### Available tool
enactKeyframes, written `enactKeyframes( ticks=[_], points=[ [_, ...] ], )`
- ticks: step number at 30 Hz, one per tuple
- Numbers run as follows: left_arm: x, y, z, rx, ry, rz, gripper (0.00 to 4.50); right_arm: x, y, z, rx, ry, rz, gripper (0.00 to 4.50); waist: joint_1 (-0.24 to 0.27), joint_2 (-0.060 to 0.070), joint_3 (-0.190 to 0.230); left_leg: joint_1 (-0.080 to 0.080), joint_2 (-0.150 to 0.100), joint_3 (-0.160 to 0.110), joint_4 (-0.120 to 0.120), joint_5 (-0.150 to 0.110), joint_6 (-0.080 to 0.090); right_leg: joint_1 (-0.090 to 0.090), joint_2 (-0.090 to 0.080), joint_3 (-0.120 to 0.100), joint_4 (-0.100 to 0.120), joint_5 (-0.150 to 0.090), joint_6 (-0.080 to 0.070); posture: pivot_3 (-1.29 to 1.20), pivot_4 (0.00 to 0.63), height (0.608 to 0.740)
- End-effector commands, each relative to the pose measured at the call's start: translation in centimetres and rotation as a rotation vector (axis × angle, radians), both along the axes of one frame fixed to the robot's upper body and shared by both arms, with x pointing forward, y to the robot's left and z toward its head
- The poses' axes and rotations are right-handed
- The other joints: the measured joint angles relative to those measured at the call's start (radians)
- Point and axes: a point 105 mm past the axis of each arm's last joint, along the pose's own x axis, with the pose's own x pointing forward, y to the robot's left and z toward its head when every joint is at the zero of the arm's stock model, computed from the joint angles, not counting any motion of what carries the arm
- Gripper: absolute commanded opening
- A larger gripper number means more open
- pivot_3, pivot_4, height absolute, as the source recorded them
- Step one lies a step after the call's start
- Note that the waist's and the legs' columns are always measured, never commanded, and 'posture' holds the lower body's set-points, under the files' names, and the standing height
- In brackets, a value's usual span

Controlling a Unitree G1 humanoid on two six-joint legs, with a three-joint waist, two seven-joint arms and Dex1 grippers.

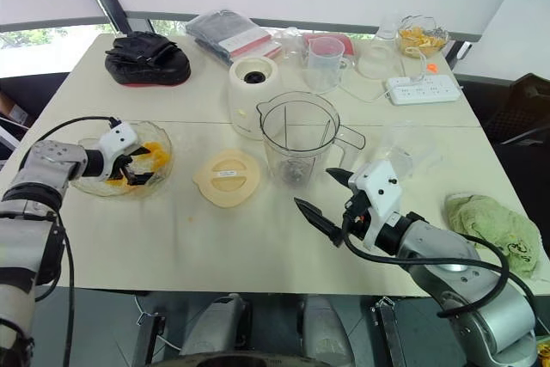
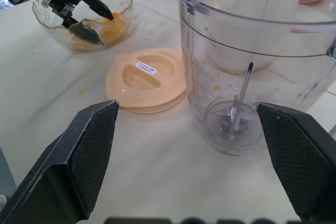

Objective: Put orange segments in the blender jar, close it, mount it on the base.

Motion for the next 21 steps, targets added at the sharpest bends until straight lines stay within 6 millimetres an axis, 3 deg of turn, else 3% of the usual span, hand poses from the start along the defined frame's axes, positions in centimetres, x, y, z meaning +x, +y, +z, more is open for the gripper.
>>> enactKeyframes(
  ticks=[1,7,10,17,21],
  points=[
    [0.65,0.0,0.96,-0.003,-0.04,0.02,4.47,-0.58,0.24,1.21,-0.01,-0.055,0.013,4.41,0.001,0.0,0.0,0.0,0.0,0.0,0.0,0.0,0.0,0.0,0.0,0.0,0.0,0.0,0.0,0.0,0.15,0.74],
    [0.96,0.16,0.47,0.007,-0.045,0.067,4.47,-0.64,0.23,1.26,-0.013,-0.058,0.002,4.41,0.002,0.0,0.0,0.0,0.0,0.0,0.001,0.0,0.0,0.0,0.0,0.0,0.0,0.0,0.0,0.0,0.15,0.74],
    [1.07,0.14,0.3,0.004,-0.044,0.085,3.65,-0.56,0.14,1.29,-0.018,-0.06,-0.003,4.41,0.002,0.0,0.0,0.0,0.0,0.0,0.001,0.0,0.0,0.0,0.0,0.0,0.0,0.0,0.0,0.0,0.15,0.74],
    [1.07,-0.08,0.08,-0.014,-0.039,0.089,0.05,-0.52,0.06,1.29,-0.025,-0.062,-0.007,4.41,0.0,0.0,0.0,0.0,0.0,0.0,0.001,0.0,0.0,0.0,0.0,0.0,0.001,0.0,0.0,0.0,0.15,0.74],
    [0.97,-0.01,0.04,-0.015,-0.035,0.087,0.01,-0.5,0.14,1.28,-0.025,-0.063,-0.004,4.41,0.0,0.0,0.0,0.0,0.0,0.0,0.001,0.0,0.0,0.0,0.0,0.0,0.001,0.0,0.0,0.0,0.15,0.74]
  ],
)
